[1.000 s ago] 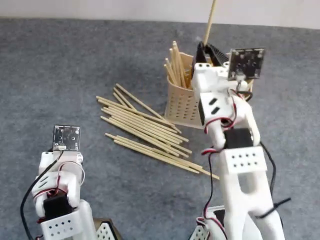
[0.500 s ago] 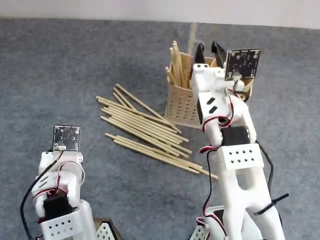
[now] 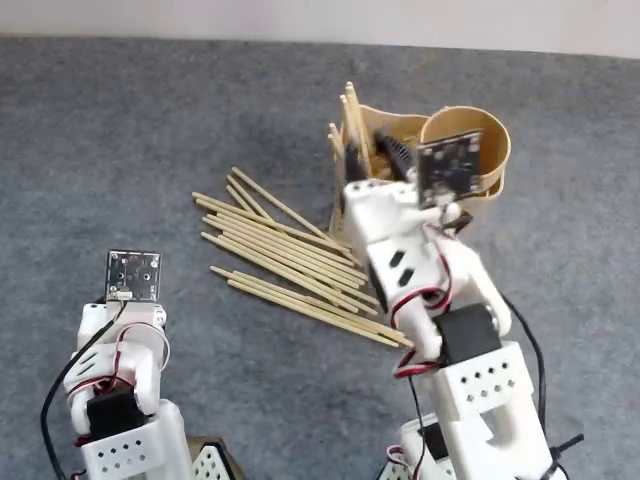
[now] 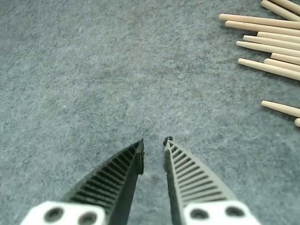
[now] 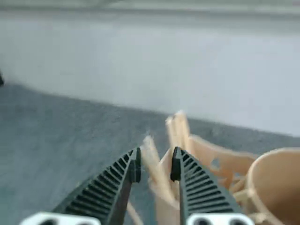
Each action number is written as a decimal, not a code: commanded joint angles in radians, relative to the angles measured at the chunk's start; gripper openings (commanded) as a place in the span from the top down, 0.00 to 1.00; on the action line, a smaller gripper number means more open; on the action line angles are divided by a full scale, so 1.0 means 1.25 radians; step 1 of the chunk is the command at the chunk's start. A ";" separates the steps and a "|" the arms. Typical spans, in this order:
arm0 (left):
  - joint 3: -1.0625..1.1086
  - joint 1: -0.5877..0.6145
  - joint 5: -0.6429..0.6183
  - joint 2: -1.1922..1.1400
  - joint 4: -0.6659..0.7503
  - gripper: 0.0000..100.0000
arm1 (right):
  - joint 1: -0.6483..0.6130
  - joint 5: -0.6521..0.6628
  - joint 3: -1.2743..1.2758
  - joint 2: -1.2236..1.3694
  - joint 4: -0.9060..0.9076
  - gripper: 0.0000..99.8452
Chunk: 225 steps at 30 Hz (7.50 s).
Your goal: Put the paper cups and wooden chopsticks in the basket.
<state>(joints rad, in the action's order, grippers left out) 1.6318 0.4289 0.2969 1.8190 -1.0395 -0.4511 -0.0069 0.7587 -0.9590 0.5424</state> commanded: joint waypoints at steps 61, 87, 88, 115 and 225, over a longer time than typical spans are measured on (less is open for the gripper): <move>-0.009 -0.007 0.006 0.008 0.017 0.91 | -0.034 0.477 0.061 0.430 0.455 0.88; -0.009 -0.007 0.006 0.008 0.016 0.91 | 0.001 0.479 0.066 0.557 0.327 0.99; -0.009 -0.007 0.006 0.008 0.016 0.91 | -0.004 0.479 0.066 0.557 0.327 1.00; -0.009 -0.007 0.006 0.008 0.016 0.91 | -0.040 0.479 0.118 0.558 0.368 0.93; -0.008 -0.008 0.006 0.008 0.016 0.91 | 0.145 0.134 0.293 0.106 -0.609 0.88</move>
<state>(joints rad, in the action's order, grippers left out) 1.6318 0.4289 0.2969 1.8190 -1.0380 -0.2746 0.1726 1.1362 -0.8117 -0.2723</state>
